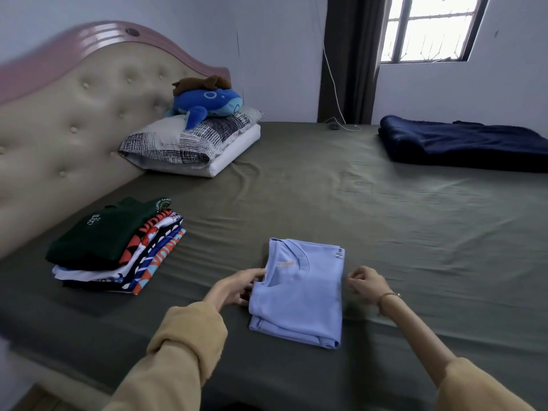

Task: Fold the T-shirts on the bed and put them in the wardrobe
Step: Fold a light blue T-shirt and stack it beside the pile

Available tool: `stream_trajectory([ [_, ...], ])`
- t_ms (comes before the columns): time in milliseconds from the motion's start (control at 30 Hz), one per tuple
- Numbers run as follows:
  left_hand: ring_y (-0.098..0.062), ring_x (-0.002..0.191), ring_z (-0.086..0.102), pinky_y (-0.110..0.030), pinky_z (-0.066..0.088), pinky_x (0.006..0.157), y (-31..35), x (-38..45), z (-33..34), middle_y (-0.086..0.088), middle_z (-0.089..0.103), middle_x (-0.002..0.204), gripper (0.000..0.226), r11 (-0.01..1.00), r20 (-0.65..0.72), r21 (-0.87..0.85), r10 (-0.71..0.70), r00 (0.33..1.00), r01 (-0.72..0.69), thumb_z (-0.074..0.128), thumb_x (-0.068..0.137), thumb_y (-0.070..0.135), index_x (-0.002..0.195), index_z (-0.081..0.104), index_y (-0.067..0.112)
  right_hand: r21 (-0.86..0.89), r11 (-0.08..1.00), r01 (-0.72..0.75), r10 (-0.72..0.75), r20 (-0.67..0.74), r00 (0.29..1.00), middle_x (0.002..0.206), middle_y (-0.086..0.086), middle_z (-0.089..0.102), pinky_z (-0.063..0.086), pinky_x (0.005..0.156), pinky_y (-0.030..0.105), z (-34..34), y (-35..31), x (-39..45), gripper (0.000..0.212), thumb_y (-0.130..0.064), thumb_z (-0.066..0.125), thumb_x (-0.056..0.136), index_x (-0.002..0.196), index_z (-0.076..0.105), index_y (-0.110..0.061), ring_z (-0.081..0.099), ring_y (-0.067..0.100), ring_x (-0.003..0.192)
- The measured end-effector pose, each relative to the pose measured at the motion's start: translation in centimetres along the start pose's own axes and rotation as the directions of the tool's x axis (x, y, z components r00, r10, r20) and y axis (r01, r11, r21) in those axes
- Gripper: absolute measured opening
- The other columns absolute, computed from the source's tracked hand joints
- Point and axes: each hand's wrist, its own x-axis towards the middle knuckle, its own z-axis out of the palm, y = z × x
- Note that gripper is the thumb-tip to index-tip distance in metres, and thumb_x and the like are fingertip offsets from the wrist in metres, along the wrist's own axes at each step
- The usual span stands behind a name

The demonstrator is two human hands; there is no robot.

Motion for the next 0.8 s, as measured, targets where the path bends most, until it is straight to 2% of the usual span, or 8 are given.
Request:
stream_trajectory([
  [33,-0.009,0.084,0.055,-0.024,0.044,0.066,0.1,0.3,0.3,0.005,0.06,0.086,0.03,1.0,0.023,0.026,0.002,1.0,-0.003,0.054,0.089,0.049,0.097,0.061,0.02,0.086,0.989,-0.119,0.123,-0.045,0.991,0.084,0.008,0.06,0.048,0.058,0.028,0.4,0.1,0.1,0.013,-0.019,0.064,0.083,0.078,0.054,-0.012,0.057,0.02,0.074],
  [100,-0.009,0.102,0.06,-0.027,0.049,0.084,0.0,1.1,1.0,0.005,0.066,0.107,0.056,0.998,0.062,0.059,0.019,0.998,-0.023,0.064,0.079,0.06,0.115,0.063,0.018,0.286,0.909,-0.302,0.293,0.076,0.953,0.087,0.013,0.057,0.051,0.056,0.03,1.1,-0.4,-0.1,0.029,-0.031,0.067,0.084,0.086,0.052,-0.006,0.058,0.022,0.07],
  [167,-0.015,0.105,0.063,-0.026,0.049,0.089,-0.1,1.4,1.5,-0.004,0.064,0.119,0.075,0.992,0.022,0.124,0.032,0.999,-0.035,0.065,0.077,0.061,0.127,0.056,0.006,0.281,0.89,-0.359,0.329,0.149,0.932,0.085,0.013,0.057,0.049,0.056,0.029,1.7,-0.8,0.0,0.04,-0.035,0.07,0.081,0.096,0.051,-0.003,0.057,0.021,0.066],
  [300,-0.021,0.108,0.062,-0.023,0.049,0.082,0.0,1.3,2.1,-0.011,0.063,0.12,0.061,0.992,0.004,0.11,0.065,0.998,-0.065,0.054,0.092,0.049,0.126,0.053,-0.002,0.26,0.91,-0.323,0.288,0.162,0.944,0.102,0.009,0.065,0.047,0.057,0.026,3.1,-1.7,0.6,0.056,-0.035,0.076,0.073,0.114,0.055,-0.004,0.061,0.02,0.078],
  [367,-0.022,0.108,0.062,-0.025,0.051,0.084,0.0,0.6,1.6,-0.011,0.064,0.119,0.059,0.993,0.004,0.081,0.084,0.996,-0.084,0.054,0.092,0.047,0.126,0.053,-0.001,0.325,0.889,-0.323,0.255,0.235,0.938,0.104,0.008,0.068,0.049,0.063,0.027,3.7,-2.5,0.5,0.049,-0.032,0.072,0.077,0.118,0.058,-0.007,0.065,0.022,0.086],
  [533,-0.019,0.109,0.063,-0.037,0.049,0.098,-1.9,1.6,-2.5,-0.003,0.062,0.124,0.099,0.98,0.004,-0.072,0.187,0.982,-0.186,0.076,0.056,0.061,0.135,0.043,0.011,0.504,0.813,-0.293,0.074,0.41,0.909,0.106,0.008,0.071,0.053,0.065,0.026,6.0,-4.7,0.2,0.045,-0.027,0.065,0.082,0.123,0.055,-0.011,0.068,0.021,0.093],
  [667,-0.022,0.109,0.062,-0.042,0.048,0.1,-2.5,-1.0,-6.8,-0.007,0.064,0.12,0.061,0.964,-0.087,-0.14,0.215,0.973,-0.226,0.071,0.079,0.039,0.129,0.05,0.01,0.505,0.824,-0.257,-0.003,0.457,0.89,0.094,0.01,0.068,0.045,0.068,0.029,9.9,-7.7,0.4,0.055,-0.034,0.066,0.063,0.11,0.064,-0.006,0.06,0.023,0.084],
  [800,-0.026,0.102,0.063,-0.039,0.049,0.09,-3.8,-2.5,-12.3,-0.014,0.066,0.112,0.034,0.941,-0.241,-0.216,0.206,0.948,-0.259,0.058,0.092,0.017,0.121,0.057,0.0,0.592,0.765,-0.252,-0.065,0.462,0.885,0.094,0.012,0.07,0.047,0.074,0.034,15.1,-11.0,1.4,0.049,-0.03,0.064,0.064,0.106,0.066,-0.007,0.063,0.026,0.086],
])
